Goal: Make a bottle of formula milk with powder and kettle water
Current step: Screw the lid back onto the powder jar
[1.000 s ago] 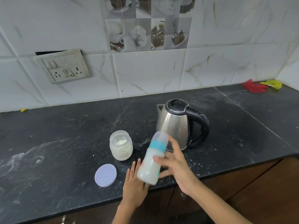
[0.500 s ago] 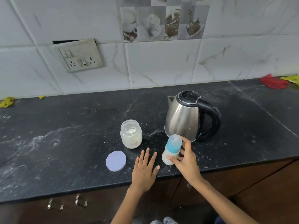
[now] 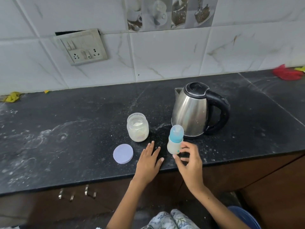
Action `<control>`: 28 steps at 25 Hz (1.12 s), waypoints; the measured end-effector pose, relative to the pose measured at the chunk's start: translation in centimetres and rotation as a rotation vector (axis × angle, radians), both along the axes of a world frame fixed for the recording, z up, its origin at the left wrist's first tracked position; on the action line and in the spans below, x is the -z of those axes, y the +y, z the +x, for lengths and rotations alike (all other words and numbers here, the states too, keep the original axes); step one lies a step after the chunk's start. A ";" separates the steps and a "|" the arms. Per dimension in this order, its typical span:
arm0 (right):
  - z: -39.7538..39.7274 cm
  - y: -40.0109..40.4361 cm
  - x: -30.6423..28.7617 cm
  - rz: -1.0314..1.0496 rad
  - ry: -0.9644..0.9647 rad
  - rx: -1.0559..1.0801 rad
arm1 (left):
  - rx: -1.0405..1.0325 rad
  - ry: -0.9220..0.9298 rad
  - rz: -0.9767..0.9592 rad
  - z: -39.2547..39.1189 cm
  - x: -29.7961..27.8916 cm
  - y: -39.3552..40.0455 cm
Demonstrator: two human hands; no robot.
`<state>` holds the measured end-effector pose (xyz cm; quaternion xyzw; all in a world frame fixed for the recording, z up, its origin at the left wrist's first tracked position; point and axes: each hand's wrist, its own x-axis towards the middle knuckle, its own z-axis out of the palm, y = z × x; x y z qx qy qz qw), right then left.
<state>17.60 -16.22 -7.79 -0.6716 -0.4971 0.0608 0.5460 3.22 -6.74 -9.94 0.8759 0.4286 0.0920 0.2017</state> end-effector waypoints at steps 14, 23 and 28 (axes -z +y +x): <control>-6.0 6.3 -0.9 -0.222 -0.092 -0.318 | -0.494 0.104 0.071 -8.5 -2.6 3.7; -6.1 8.8 -5.8 -0.435 0.750 -0.555 | -0.219 -0.736 -0.110 -6.0 -7.0 2.5; -4.7 11.9 -7.6 -0.261 0.188 -0.176 | -0.437 -0.681 -0.087 -5.7 -6.2 5.4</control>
